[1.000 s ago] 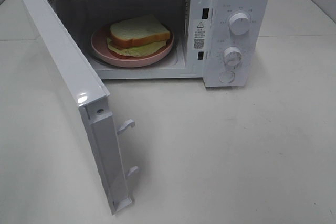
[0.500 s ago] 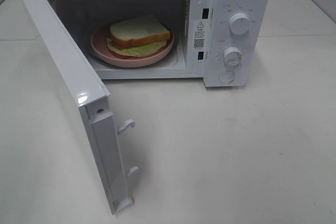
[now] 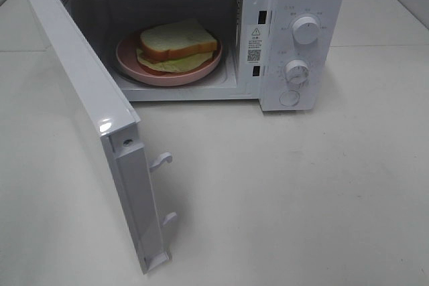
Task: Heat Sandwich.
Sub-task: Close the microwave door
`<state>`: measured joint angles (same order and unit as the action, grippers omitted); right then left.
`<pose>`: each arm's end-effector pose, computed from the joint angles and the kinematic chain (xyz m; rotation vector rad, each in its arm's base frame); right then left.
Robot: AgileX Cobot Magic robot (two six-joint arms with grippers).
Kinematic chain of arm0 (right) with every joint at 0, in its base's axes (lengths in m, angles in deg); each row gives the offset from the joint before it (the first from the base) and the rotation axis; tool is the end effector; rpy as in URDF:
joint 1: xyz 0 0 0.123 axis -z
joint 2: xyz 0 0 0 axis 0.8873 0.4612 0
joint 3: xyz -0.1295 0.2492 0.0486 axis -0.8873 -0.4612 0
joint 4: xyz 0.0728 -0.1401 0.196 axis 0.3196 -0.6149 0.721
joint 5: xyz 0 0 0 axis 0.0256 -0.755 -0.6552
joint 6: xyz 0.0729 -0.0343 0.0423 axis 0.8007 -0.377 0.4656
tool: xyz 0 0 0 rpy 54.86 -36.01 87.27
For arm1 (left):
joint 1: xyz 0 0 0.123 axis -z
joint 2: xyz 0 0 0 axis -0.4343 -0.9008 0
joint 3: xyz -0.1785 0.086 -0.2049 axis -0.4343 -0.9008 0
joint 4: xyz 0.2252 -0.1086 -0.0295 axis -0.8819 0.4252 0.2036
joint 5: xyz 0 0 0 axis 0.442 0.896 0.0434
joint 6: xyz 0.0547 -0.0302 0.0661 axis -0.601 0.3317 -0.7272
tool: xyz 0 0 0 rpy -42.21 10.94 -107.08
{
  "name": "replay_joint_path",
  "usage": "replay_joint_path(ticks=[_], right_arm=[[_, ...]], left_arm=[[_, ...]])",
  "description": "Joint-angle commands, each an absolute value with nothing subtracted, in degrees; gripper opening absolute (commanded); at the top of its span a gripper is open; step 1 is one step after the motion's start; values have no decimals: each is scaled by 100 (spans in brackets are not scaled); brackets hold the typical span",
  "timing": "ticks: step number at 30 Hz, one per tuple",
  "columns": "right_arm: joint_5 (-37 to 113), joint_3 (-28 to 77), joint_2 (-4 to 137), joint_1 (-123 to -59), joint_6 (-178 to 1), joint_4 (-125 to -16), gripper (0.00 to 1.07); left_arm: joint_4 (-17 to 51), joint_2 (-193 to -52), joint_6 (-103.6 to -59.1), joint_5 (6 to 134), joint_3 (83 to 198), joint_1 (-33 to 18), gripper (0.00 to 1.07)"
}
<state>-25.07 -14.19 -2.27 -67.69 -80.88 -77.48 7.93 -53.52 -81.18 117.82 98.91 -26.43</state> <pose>-0.0049 -0.0094 0.2809 -0.0334 2.0096 -0.0440 -0.0041 -0.0075 0.2785 0.0542 2.0159 -0.0646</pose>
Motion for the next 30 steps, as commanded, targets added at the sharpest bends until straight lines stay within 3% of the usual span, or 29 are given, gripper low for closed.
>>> replay_joint_path(ticks=[1, 30], right_arm=[[-2467, -1419, -382, -6729, -8088, -7771, 76], [-2467, -1419, -382, -6729, -8088, -7771, 76]], left_arm=[[804, -5203, -8118, 11737, 9874, -2620, 103], [804, -5203, -8118, 11737, 9874, -2620, 103]])
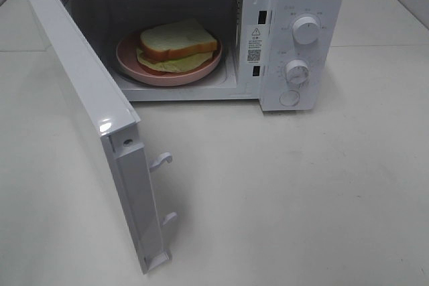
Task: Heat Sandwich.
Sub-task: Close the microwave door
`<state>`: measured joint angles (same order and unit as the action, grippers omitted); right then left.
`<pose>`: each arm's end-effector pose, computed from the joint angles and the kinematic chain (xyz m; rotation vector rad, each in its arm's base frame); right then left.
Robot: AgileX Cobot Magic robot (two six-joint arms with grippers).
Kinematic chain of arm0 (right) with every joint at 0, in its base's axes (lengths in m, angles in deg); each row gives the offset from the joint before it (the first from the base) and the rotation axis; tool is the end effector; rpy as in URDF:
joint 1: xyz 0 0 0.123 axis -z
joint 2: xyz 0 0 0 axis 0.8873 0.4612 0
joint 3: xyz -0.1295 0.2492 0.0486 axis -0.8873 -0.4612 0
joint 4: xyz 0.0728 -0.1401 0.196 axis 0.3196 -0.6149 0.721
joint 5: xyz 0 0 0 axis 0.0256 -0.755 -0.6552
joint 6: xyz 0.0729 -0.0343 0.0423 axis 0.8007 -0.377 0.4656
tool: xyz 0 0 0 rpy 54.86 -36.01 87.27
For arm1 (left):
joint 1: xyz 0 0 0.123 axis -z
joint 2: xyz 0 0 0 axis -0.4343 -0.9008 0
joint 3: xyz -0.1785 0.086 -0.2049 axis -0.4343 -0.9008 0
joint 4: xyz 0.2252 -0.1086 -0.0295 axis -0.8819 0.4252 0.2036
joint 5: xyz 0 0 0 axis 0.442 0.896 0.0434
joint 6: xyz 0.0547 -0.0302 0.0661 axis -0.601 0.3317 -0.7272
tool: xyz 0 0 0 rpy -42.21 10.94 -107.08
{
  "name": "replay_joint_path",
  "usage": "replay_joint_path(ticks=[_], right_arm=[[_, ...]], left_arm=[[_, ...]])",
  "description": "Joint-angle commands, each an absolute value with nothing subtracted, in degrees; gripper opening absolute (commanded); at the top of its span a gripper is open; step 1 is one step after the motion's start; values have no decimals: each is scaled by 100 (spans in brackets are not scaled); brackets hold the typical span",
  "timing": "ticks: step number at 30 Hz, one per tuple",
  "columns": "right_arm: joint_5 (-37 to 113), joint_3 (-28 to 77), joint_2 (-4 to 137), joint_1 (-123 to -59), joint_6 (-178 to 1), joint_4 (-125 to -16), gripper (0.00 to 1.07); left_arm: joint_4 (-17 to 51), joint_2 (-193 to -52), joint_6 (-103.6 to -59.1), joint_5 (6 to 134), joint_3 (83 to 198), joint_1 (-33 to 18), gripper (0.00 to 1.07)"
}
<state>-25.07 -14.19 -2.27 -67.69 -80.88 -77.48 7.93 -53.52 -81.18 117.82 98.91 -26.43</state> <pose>-0.0049 -0.0094 0.2809 -0.0334 2.0096 -0.0440 -0.0041 -0.0075 0.2785 0.0542 2.0159 -0.0646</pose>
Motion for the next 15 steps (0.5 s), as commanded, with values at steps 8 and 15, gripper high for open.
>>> replay_joint_path(ticks=[8, 15], right_arm=[[-2467, -1419, -382, -6729, -8088, -7771, 76], [-2467, -1419, -382, -6729, -8088, -7771, 76]], left_arm=[[810, -5203, -8113, 11737, 9874, -2620, 103], [856, -5272, -8072, 11668, 9925, -2620, 98]])
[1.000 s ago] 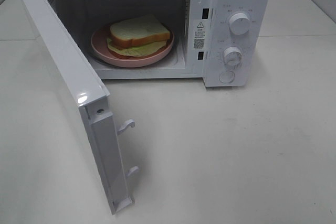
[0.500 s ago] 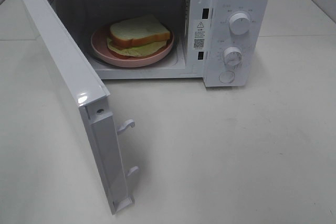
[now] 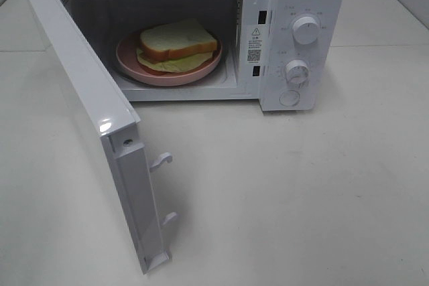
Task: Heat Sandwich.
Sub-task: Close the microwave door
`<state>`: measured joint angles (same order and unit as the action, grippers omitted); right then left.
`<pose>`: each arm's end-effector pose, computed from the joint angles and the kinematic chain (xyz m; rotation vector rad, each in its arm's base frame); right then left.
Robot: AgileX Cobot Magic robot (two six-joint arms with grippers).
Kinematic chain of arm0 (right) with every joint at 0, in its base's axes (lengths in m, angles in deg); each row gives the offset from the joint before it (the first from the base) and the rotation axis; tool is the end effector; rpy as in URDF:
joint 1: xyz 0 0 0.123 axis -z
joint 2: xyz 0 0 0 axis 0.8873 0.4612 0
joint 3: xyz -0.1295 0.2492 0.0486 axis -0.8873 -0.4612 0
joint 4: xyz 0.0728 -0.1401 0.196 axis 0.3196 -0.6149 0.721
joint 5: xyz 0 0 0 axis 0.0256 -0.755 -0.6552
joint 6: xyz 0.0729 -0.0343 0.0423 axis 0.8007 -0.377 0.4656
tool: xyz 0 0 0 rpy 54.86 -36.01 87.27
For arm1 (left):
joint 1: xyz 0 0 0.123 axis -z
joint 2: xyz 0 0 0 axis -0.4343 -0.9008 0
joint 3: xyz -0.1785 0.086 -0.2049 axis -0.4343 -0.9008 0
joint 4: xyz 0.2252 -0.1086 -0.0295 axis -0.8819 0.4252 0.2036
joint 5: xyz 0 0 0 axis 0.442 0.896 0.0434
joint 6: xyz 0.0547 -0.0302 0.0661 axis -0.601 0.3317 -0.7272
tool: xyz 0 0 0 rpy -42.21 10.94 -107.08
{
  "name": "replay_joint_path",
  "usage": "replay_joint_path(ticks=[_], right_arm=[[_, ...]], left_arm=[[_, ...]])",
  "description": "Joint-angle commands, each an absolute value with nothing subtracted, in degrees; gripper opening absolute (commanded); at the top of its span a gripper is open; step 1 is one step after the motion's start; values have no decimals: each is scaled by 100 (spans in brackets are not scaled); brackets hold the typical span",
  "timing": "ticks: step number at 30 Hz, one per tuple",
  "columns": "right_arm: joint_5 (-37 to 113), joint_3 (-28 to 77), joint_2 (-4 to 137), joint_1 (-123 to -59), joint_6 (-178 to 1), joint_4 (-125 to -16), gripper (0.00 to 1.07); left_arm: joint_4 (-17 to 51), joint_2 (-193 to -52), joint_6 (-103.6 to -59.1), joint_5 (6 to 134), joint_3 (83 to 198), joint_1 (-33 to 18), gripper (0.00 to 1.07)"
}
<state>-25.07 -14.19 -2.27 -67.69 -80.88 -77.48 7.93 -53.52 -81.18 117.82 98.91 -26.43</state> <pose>-0.0049 -0.0094 0.2809 -0.0334 2.0096 -0.0440 -0.0041 -0.0075 0.2785 0.0542 2.0159 -0.0646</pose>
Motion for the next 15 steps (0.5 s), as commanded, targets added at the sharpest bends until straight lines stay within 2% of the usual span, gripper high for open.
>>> replay_joint_path(ticks=[1, 5, 10, 13, 14, 15], right_arm=[[-2467, -1419, -382, -6729, -8088, -7771, 76], [-2467, -1419, -382, -6729, -8088, -7771, 76], [-2467, -1419, -382, -6729, -8088, -7771, 76], [-2467, -1419, -382, -6729, -8088, -7771, 76], [-2467, -1419, -382, -6729, -8088, -7771, 76], [-2467, -1419, -382, -6729, -8088, -7771, 76]], left_arm=[[856, -5272, -8072, 11668, 9925, -2620, 98], [867, -5489, -8130, 11381, 10103, -2620, 95], [867, -5953, -8135, 11135, 10137, -2620, 86], [867, -6274, -8135, 10980, 10137, -2620, 66], [873, -6486, -8135, 10854, 10137, -2620, 52], [873, -6486, -8135, 10854, 10137, -2620, 52]])
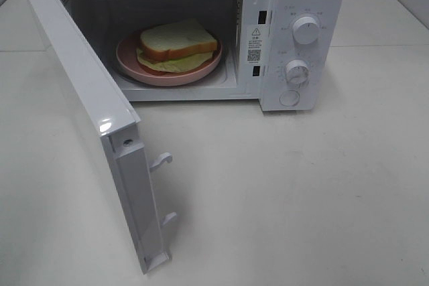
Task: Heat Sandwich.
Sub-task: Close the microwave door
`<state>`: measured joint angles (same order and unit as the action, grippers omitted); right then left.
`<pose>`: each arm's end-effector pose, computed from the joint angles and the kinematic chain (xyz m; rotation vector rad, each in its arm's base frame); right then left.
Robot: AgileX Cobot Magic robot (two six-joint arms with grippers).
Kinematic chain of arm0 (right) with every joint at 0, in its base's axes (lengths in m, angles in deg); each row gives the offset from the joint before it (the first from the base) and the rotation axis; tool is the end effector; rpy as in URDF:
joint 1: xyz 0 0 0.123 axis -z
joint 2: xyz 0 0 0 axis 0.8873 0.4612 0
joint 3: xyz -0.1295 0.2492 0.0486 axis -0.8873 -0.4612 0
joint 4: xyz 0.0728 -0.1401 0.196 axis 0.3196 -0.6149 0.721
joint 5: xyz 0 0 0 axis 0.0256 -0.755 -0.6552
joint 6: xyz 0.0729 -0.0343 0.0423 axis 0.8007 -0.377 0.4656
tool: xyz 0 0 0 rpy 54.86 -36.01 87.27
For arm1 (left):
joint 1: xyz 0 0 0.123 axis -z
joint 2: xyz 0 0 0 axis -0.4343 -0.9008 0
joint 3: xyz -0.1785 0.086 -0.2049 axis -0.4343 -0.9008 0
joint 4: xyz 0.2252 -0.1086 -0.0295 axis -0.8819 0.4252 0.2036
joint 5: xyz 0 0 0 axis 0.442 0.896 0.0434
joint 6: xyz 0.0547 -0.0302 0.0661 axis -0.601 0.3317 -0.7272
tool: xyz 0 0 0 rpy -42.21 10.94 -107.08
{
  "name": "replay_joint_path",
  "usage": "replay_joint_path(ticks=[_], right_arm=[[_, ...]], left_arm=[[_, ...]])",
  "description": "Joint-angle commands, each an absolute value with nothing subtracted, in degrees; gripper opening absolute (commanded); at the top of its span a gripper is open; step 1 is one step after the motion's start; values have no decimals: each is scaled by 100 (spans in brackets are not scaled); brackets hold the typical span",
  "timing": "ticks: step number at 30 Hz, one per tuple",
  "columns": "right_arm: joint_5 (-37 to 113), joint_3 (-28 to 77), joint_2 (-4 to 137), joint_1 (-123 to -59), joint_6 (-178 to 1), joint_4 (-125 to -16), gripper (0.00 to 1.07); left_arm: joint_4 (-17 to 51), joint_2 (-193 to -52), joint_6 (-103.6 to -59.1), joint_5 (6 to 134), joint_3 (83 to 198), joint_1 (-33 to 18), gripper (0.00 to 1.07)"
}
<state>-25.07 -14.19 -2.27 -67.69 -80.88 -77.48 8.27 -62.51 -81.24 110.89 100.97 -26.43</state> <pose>-0.0049 -0.0094 0.2809 -0.0334 2.0096 -0.0440 0.0227 -0.0070 0.2974 0.0411 2.0159 -0.0705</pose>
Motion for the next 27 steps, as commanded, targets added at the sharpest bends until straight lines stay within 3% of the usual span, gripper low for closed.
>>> replay_joint_path(ticks=[1, 4, 5, 9, 15, 27], right_arm=[[-2467, -1419, -382, -6729, -8088, -7771, 76], [-2467, -1419, -382, -6729, -8088, -7771, 76], [-2467, -1419, -382, -6729, -8088, -7771, 76], [-2467, -1419, -382, -6729, -8088, -7771, 76], [-2467, -1419, -382, -6729, -8088, -7771, 76], [-2467, -1419, -382, -6729, -8088, -7771, 76]], left_arm=[[873, -6601, -8135, 10786, 10137, -2620, 44], [873, -7065, -8130, 10442, 10132, -2620, 22], [873, -7065, -8130, 10442, 10132, -2620, 22], [873, -7672, -8141, 9852, 10069, -2620, 0], [873, -8165, -8147, 8941, 9742, -2620, 0], [873, -9385, -8221, 5675, 8545, -2620, 0]])
